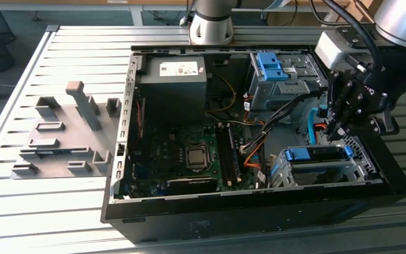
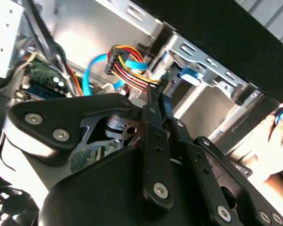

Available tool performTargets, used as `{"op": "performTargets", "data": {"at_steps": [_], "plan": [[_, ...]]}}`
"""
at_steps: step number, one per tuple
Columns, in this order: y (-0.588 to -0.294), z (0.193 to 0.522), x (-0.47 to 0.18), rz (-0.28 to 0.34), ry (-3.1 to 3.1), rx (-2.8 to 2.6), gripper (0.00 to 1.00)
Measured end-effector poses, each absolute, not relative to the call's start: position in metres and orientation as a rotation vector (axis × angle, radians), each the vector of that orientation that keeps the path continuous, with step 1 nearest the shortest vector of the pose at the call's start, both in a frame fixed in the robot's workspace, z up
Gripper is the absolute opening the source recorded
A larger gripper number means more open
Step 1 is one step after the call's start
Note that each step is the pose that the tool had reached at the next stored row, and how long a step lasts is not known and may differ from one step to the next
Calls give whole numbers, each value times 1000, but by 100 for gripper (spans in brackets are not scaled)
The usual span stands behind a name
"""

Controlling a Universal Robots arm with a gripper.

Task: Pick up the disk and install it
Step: 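Insert the first disk wire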

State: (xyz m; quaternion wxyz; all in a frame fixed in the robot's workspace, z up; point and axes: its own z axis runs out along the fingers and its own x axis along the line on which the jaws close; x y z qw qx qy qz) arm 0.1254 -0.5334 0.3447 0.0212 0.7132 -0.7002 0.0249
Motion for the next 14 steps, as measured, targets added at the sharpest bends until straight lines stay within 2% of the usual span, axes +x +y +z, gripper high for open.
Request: {"op": "performTargets", "data": {"at_steps": [14], "plan": [[-543, 339, 121, 88, -2206, 2185, 16]]}}
